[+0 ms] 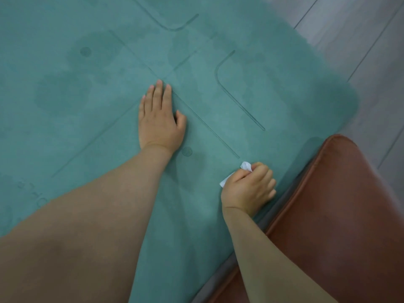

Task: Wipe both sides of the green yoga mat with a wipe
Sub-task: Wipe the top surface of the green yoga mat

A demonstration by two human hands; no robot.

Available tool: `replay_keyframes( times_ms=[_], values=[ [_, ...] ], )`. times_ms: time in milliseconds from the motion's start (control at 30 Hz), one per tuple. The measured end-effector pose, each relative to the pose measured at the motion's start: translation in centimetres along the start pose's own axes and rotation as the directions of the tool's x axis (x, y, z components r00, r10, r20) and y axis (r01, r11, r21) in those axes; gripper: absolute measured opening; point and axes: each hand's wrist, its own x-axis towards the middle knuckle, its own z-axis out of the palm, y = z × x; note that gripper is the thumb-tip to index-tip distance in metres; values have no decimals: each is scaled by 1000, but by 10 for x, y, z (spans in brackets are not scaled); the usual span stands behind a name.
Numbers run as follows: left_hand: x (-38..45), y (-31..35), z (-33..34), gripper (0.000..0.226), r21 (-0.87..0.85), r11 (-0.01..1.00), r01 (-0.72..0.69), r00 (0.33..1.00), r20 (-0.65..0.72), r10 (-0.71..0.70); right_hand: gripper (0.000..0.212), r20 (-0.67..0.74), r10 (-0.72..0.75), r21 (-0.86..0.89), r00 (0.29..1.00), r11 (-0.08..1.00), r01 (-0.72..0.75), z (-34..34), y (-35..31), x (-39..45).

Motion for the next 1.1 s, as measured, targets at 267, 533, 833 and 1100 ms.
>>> replay_keyframes(
  times_ms=[267, 533, 833, 1100],
  values=[
    [0, 2, -4, 69, -16, 1000, 2, 1000, -11, -2, 17, 123, 93, 172, 988, 979, -113, -14, 2, 4],
    [2, 5, -5, 67, 16, 999, 34, 999, -13, -34, 22, 419, -70, 583, 905, 785, -209, -37, -66, 96],
    [6, 5, -3, 67, 89, 996, 13, 1000, 2, -13, 5, 414, -544, 631, 730, 749, 202, 38, -181, 128],
    [10, 7, -5, 68, 124, 992, 10, 1000, 19, -12, 12, 231, -953, 709, 197, 304, 636, 58, -177, 164]
  ],
)
